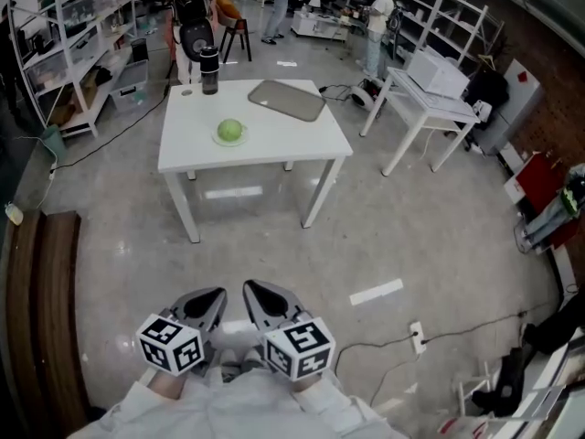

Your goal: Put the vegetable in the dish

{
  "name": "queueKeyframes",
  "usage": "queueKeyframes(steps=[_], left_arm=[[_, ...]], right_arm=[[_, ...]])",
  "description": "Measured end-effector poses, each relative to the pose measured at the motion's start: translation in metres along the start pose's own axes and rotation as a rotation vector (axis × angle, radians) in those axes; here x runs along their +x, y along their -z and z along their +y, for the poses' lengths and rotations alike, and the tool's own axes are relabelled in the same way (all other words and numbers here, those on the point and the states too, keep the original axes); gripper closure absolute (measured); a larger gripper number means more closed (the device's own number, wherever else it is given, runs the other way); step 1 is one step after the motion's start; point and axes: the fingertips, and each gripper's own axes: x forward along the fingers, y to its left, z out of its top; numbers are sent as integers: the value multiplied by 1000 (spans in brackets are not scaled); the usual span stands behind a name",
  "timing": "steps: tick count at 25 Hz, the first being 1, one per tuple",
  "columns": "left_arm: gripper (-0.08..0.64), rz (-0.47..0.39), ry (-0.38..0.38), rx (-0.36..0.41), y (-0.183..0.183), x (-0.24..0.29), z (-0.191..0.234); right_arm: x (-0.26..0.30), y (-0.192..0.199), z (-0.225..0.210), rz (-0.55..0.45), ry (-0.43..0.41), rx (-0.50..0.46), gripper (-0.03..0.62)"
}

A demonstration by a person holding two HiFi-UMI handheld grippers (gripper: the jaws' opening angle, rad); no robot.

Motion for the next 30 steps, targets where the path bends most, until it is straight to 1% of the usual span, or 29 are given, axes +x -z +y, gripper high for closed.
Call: queueKeyframes(steps=[3,6,8,10,14,18,22,27,30], left_arm=[[551,9,-17,-9,5,4,4],[551,-1,-36,-23,8,5,6],[551,-3,-47,-33,12,7,6],[551,6,-51,-52,20,10,4],[551,31,-43,-81,30,19,0],[551,46,-20,-71,30,35,2],[551,38,-10,-66,14,54,17],[551,37,19,-71,-16,86,48],[551,27,35,-69,-40,102,73]], right_arm=[[1,4,-6,8,-7,2,578],[-3,11,-8,22,-17,-8,577],[-8,16,-8,31,-44,-11,578],[-13,20,-12,32,-64,7,578],[-15,24,-27,37,-39,33,578],[-3,27,-34,56,-74,39,578],[22,20,-45,70,-78,27,578],[63,-4,-75,57,-50,16,578],[96,-22,-91,46,-31,15,578]])
